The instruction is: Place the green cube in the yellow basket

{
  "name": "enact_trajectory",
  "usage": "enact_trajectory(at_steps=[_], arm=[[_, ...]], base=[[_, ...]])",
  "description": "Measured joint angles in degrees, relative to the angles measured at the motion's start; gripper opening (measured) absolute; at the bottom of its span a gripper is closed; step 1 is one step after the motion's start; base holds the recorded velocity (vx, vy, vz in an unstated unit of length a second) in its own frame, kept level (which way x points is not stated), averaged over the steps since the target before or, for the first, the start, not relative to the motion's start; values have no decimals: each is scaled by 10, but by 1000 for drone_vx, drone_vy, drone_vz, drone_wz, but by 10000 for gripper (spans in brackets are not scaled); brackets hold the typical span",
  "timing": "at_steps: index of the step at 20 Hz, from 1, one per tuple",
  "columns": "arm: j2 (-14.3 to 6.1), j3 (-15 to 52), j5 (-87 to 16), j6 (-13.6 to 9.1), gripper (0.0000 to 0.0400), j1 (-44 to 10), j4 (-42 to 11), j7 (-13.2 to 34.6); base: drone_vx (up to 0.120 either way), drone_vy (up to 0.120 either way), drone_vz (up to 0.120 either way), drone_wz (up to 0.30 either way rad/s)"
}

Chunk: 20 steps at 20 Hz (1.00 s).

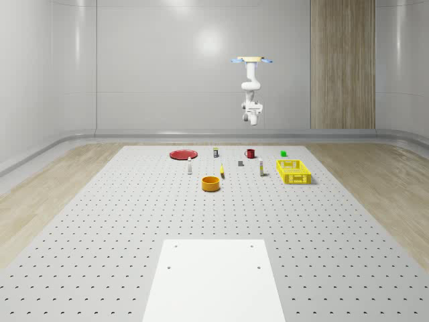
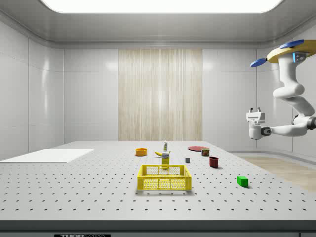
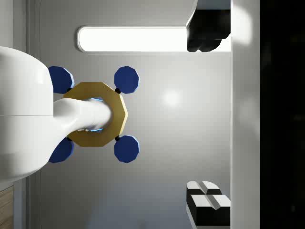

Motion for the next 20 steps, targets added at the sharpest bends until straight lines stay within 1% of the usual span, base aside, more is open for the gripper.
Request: enact_trajectory(at_steps=[2, 4, 7, 10, 15, 20], arm=[[2, 0, 0, -21, 400, -1, 24, 0], [7, 1, 0, -39, 400, -1, 48, -1], [19, 1, 1, -64, 400, -2, 86, -1], [31, 1, 1, -83, 400, -2, 118, -1], [44, 2, 1, -102, 400, -3, 152, -1], [48, 2, 1, -108, 400, -3, 166, -2]], base=[[0, 0, 0, 0], [40, 120, 0, 0], [120, 120, 0, 0], [120, 120, 0, 0], [120, 120, 0, 0], [120, 120, 0, 0]])
